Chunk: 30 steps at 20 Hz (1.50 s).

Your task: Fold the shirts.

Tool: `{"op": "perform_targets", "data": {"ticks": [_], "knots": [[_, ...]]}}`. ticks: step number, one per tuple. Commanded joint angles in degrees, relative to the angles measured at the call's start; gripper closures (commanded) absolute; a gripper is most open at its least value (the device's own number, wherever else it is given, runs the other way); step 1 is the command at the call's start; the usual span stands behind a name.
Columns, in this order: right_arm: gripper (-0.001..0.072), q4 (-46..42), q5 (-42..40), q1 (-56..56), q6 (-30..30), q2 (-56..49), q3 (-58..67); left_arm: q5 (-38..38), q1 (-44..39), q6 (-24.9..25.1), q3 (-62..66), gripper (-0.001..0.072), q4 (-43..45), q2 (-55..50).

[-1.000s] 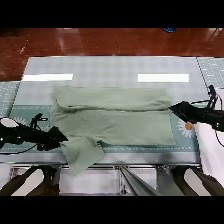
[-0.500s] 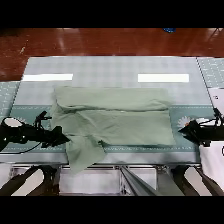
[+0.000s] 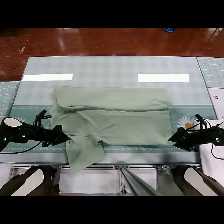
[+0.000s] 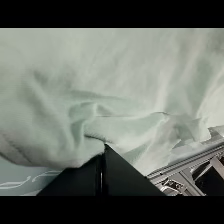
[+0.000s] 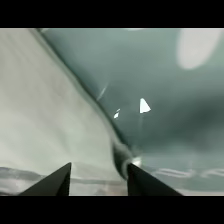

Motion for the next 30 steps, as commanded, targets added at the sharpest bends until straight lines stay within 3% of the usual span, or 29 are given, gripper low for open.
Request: {"op": "perform_targets", "data": {"ticks": [1, 2, 3, 4, 9, 12, 17, 21, 24, 30], "knots": [[0.0316, 6.9, -7.8, 4.0, -0.9, -3.5, -0.2, 0.0, 0.0, 0.1, 0.0, 0.0684, -0.1, 0.0], [0.0441, 10.3, -9.0, 5.5, -2.4, -3.9, -0.2, 0.0, 0.0, 0.1, 0.0, 0.0684, -0.1, 0.0], [0.0615, 13.4, -9.7, 6.9, -4.3, -4.0, -0.2, 0.0, 0.0, 0.1, 0.1, 0.0684, -0.1, 0.0], [0.0683, 15.7, -9.7, 8.0, -6.4, -4.0, 0.3, -0.3, 0.2, 0.1, 1.0, 0.0684, 0.0, 0.0], [0.0684, 16.0, -4.2, 9.4, -8.5, -4.0, 10.2, -4.4, 3.0, 0.1, 15.2, 0.0684, -0.1, 0.0], [0.0685, 16.2, -5.7, 9.4, -8.3, -4.1, 16.4, -4.5, 2.4, 0.1, 23.5, 0.0684, -2.8, -2.4], [0.0685, 21.2, -5.3, 9.5, -8.9, -11.8, 25.9, -4.4, -2.4, -0.2, 38.3, 0.0684, -5.4, -16.9], [0.0684, 24.7, -5.6, 9.5, -9.8, -18.6, 32.5, -4.5, -3.8, -6.5, 52.9, 0.0684, -5.7, -29.2], [0.0684, 24.6, -6.6, 11.1, -9.8, -23.5, 37.1, -6.0, -5.0, -8.2, 62.2, 0.0684, -5.9, -36.5], [0.0684, 25.2, -10.6, 12.2, -9.5, -31.6, 42.5, -6.4, -6.4, -10.0, 70.9, 0.0684, -6.1, -46.2]]}}
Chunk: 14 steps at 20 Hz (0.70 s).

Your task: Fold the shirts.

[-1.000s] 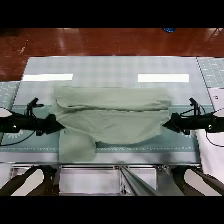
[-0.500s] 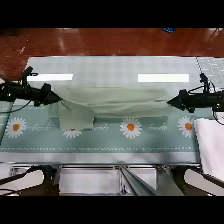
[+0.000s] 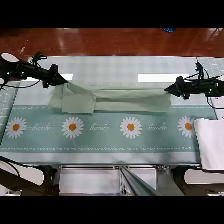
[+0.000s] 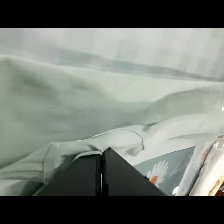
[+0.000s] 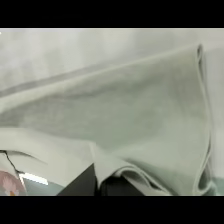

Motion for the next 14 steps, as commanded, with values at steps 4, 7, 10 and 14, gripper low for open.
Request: {"op": "perform_targets", "data": {"ticks": [4, 7, 10, 14], "knots": [[0.0684, 2.0, -6.0, 0.3, 0.1, -4.9, 3.5, 3.6, -0.3, 0.0, 5.9, 0.0684, -3.5, -6.5], [0.0683, 2.7, -9.1, 0.3, 0.2, -4.9, 3.5, 8.4, -0.4, 1.6, 5.9, 0.0684, -7.7, -6.6], [0.0642, 3.9, -12.5, 0.3, 0.2, -4.9, 3.5, 11.0, -1.4, 2.1, 5.9, 0.0681, -7.7, -7.2], [0.0297, 4.7, -13.6, -0.3, 0.1, -4.9, 4.3, 9.7, -2.1, 0.8, 6.6, 0.0200, -7.6, -7.9]]}}
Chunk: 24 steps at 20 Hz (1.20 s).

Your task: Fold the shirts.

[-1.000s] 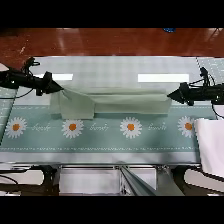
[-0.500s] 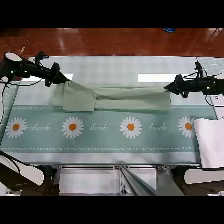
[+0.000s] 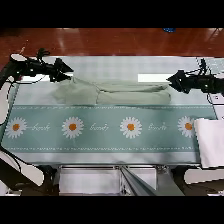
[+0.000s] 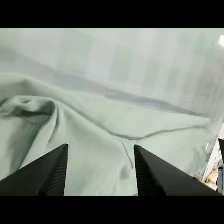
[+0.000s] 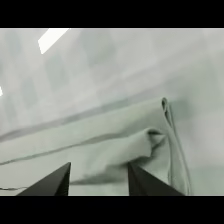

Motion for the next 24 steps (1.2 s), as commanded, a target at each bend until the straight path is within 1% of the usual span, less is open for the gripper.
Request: {"op": "perform_targets", "data": {"ticks": [1, 3, 4, 6, 8, 9, 11, 13, 15, 17, 19, 21, 22, 23, 24], "knots": [[0.0297, 0.7, 1.3, -1.8, -0.1, 0.2, 1.6, -1.4, 1.1, -1.9, 2.2, 0.0200, -0.5, -0.2], [0.0297, -0.6, 8.8, -6.2, -0.5, 1.1, 4.4, -7.6, 5.5, -2.7, 6.8, 0.0201, 0.1, 0.7], [0.0297, -2.4, 12.1, -8.9, -0.5, 2.0, 5.2, -9.9, 7.7, -3.5, 8.5, 0.0201, 2.0, 1.9], [0.0297, -8.6, 15.6, -12.4, 0.6, 3.5, 4.7, -11.0, 11.2, -4.1, 9.0, 0.0202, 9.8, 7.0], [0.0297, -14.5, 14.5, -12.7, 3.9, 3.8, 1.8, -10.5, 11.6, -6.3, 6.8, 0.0202, 20.9, 13.6], [0.0297, -14.2, 12.0, -11.9, 4.4, 3.7, -0.5, -9.0, 10.6, -6.5, 4.0, 0.0201, 25.6, 17.5], [0.0297, -10.9, 7.0, -9.2, 4.9, 2.4, -3.9, -3.0, 7.3, -6.1, -5.2, 0.0201, 30.0, 26.0], [0.0297, -7.5, 5.5, -5.8, 4.1, -0.3, -3.9, 3.4, 3.0, -4.2, -15.3, 0.0201, 30.0, 33.6], [0.0297, -4.5, 3.8, -3.1, 3.4, -2.4, -3.9, 8.0, -1.5, -3.9, -23.3, 0.0201, 30.0, 39.0], [0.0297, -4.3, 3.2, -1.1, 3.7, -4.4, -3.8, 8.6, -5.2, -3.9, -26.8, 0.0201, 30.0, 40.7], [0.0297, -3.8, 3.4, 0.0, 4.1, -6.4, -3.8, 8.9, -8.8, -3.9, -27.6, 0.0201, 30.0, 40.6], [0.0311, -2.3, 3.6, 1.8, 3.0, -6.8, -3.7, 10.6, -12.0, -3.9, -27.6, 0.0202, 30.0, 40.2], [0.0403, -0.7, 4.0, 2.7, 1.3, -6.7, -3.6, 11.8, -13.6, -3.9, -27.6, 0.0201, 30.0, 40.0], [0.0648, 1.1, 5.7, 3.3, -1.2, -6.7, -3.0, 13.2, -15.1, -3.9, -27.6, 0.0201, 30.0, 39.8], [0.0684, 2.8, 8.2, 3.5, -3.5, -6.4, -2.2, 14.1, -16.4, -3.9, -27.6, 0.0202, 30.0, 39.6]]}}
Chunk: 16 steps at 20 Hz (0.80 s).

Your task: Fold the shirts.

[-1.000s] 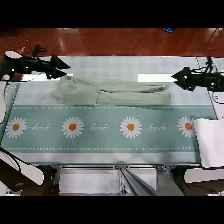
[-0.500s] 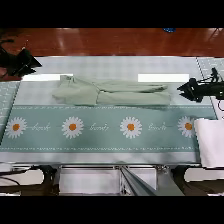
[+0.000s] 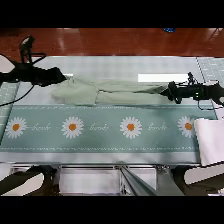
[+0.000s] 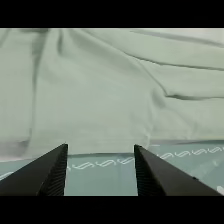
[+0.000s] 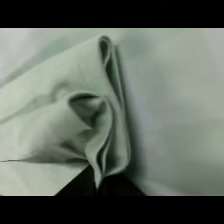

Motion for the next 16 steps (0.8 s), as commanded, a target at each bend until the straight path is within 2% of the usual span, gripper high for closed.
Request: {"op": "perform_targets", "data": {"ticks": [1, 2, 3, 4, 6, 8, 11, 12, 16], "knots": [[0.0684, 5.7, 6.4, 1.7, -6.2, 0.7, 1.7, 3.9, -5.6, 0.1, -0.9, 0.0209, 0.3, 0.0], [0.0684, 4.9, 7.8, 1.6, -6.5, 3.0, 1.8, 3.7, -6.8, 0.2, -0.9, 0.0324, 0.3, 0.0], [0.0684, 2.1, 7.7, 1.6, -6.3, 6.6, 1.6, 3.7, -7.9, 0.1, -0.9, 0.0589, 0.2, 0.0], [0.0684, -0.5, 7.6, 1.9, -6.1, 11.0, 1.1, 3.6, -9.2, 0.1, -0.9, 0.0679, -1.2, 0.0], [0.0684, -8.0, 8.3, 2.1, -2.1, 21.8, -1.2, 4.2, -12.5, 1.3, -0.9, 0.0680, -5.5, -0.2], [0.0684, -13.8, 9.5, 2.2, 1.6, 33.8, -5.6, 7.9, -17.5, 3.1, -0.9, 0.0682, -6.5, -2.0], [0.0684, -15.5, 14.2, 2.2, 6.0, 50.8, -12.4, 17.2, -26.6, 3.1, 0.0, 0.0684, -9.9, -7.5], [0.0684, -15.5, 16.2, 2.1, 7.5, 55.3, -13.8, 18.0, -30.0, 3.1, 1.7, 0.0684, -10.0, -10.6], [0.0684, -15.5, 21.3, 2.2, 13.0, 68.4, -15.1, 10.6, -41.8, 3.1, 13.8, 0.0684, -10.1, -25.5]]}}
